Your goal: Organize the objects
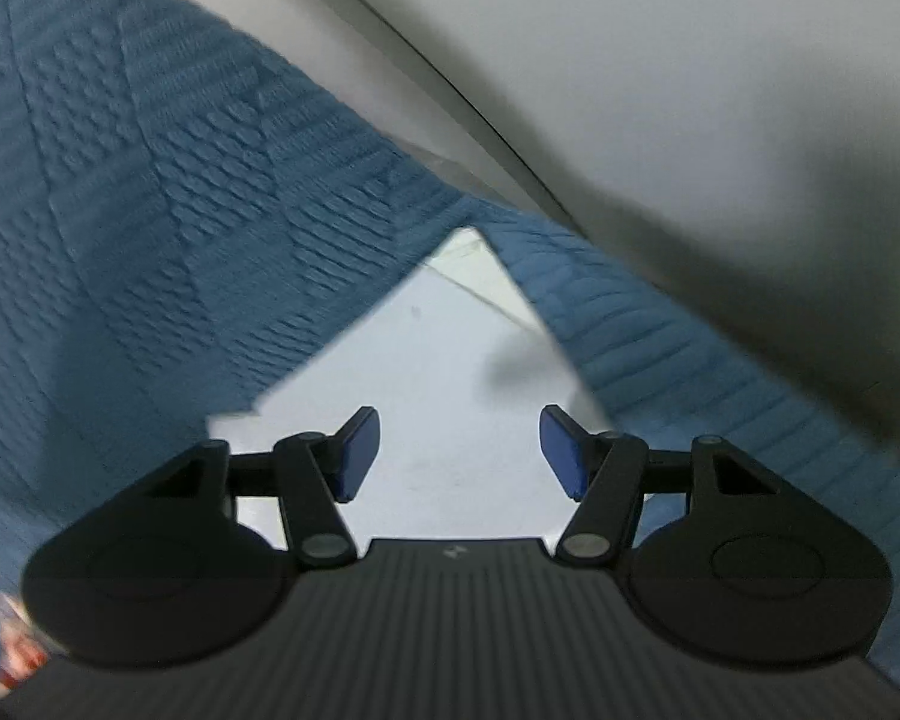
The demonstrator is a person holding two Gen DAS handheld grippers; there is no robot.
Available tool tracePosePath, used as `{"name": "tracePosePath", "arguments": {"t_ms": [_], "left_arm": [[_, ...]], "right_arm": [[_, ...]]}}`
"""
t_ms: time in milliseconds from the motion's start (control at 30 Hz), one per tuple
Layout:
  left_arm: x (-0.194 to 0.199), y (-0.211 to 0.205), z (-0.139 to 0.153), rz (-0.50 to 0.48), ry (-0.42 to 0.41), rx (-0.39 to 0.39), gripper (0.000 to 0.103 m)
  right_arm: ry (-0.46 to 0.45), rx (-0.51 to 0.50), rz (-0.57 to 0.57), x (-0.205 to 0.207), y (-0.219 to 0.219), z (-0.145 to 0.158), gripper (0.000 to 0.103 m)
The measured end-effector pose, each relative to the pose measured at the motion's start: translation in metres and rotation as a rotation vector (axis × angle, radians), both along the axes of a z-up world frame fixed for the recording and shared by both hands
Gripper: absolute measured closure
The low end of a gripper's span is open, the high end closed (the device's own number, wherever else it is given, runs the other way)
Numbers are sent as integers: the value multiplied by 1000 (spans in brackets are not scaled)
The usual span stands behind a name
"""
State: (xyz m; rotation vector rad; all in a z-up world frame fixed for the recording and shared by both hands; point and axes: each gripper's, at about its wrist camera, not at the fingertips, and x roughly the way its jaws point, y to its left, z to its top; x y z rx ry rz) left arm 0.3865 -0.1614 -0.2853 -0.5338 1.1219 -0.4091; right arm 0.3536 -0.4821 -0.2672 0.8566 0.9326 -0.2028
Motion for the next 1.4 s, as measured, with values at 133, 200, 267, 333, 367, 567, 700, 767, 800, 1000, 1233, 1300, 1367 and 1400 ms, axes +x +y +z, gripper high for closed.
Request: {"name": "tracePosePath", "arguments": {"t_ms": [133,200,267,333,367,567,700,767,800,1000,1233,1300,1367,1400], "left_arm": [[0,-17,-8,-15,-12,52,80],[-1,-22,-12,-16,-9,71,81],[-1,-25,-16,-14,-6,60,83],[-1,-27,-18,-5,0,42,84],[0,-27,-19,-3,7,33,85],[5,-29,-30,32,56,-28,93],[7,-30,-33,53,72,-59,92],[6,-30,-30,62,69,-87,90],[4,-30,-27,68,71,-102,82],[-21,-21,-10,184,117,-263,54],[-53,-33,-33,353,248,-491,49],[-54,-39,-43,389,276,-561,58],[-56,-41,-50,431,291,-623,69],[-56,-40,-51,445,292,-637,77]], "right_arm": [[12,-15,29,-5,-9,-7,41],[9,-25,38,-5,-11,-6,44],[2,-44,68,-2,-11,-6,44],[0,-45,95,1,-9,-6,44],[0,-36,112,1,-8,-6,41],[-11,262,43,-7,-37,-25,40],[-59,421,17,-17,-51,-33,41],[-98,479,26,-22,-56,-31,41],[-112,498,36,-23,-56,-30,41],[-152,602,78,-27,-48,-25,41],[-168,651,100,-26,-33,-17,41],[-169,659,111,-26,-29,-17,41],[-168,667,114,-28,-30,-18,40],[-164,667,113,-28,-30,-19,40]]}}
